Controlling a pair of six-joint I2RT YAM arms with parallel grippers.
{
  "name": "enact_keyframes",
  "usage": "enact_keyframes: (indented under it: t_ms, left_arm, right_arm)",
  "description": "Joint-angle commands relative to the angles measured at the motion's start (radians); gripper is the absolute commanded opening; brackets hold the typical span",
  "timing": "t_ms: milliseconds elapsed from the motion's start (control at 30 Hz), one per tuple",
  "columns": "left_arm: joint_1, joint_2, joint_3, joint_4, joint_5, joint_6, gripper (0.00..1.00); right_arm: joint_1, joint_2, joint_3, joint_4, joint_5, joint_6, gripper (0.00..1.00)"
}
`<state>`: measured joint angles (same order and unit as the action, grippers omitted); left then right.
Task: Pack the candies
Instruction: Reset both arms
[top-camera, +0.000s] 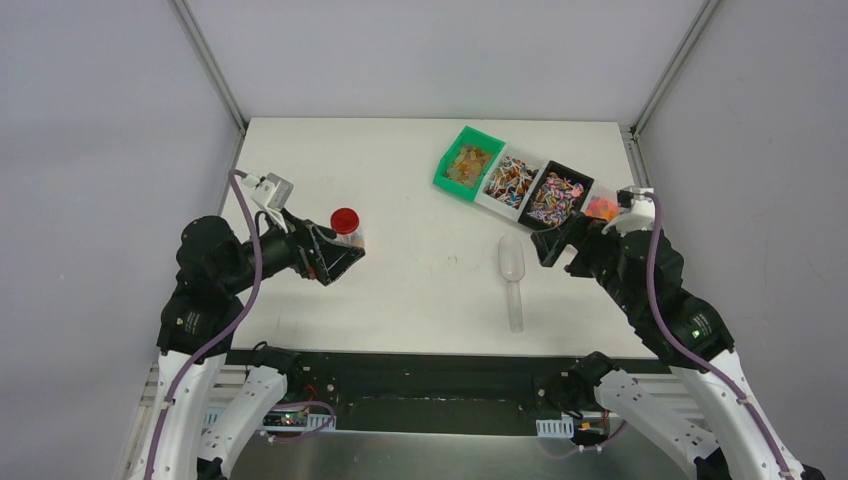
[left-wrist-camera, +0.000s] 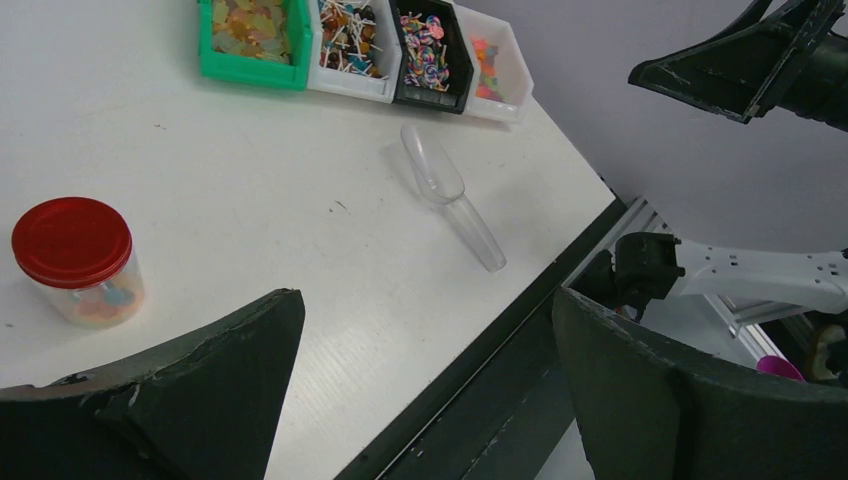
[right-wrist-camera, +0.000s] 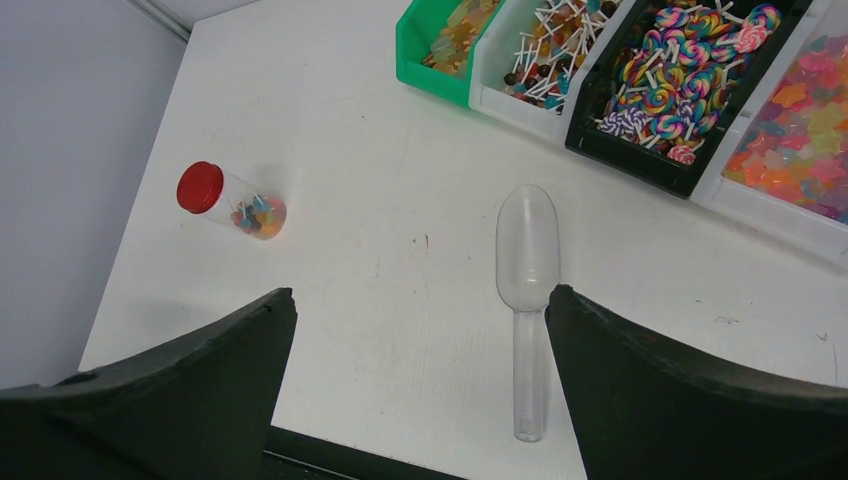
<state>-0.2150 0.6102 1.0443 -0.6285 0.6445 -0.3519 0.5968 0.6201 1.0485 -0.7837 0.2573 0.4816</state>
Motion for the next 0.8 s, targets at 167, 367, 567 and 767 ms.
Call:
enact_keyframes:
  t_ms: [167,367,567,767]
  left_arm:
    - [-0.001,-0.021,0.039,-0.023,-0.063,0.033,0.99]
    - [-0.002,-0.029,0.052,-0.041,-0.078,0.057,0.99]
    - [-0.002,-0.031,0.063,-0.051,-0.101,0.071,0.99]
    - [-0.002,-0.026,0.088,-0.074,-0.129,0.094,0.99]
  right_arm:
    - [-0.001,0.017,0.002,0.02,0.026,0.024,0.99]
    - [-0.001,0.025,0.003,0.032,0.01,0.028,0.99]
    - [-0.001,0.05,0.02,0.04,-0.005,0.022,0.99]
    - [-0.001,0.07,0.036,0.049,-0.007,0.023,0.99]
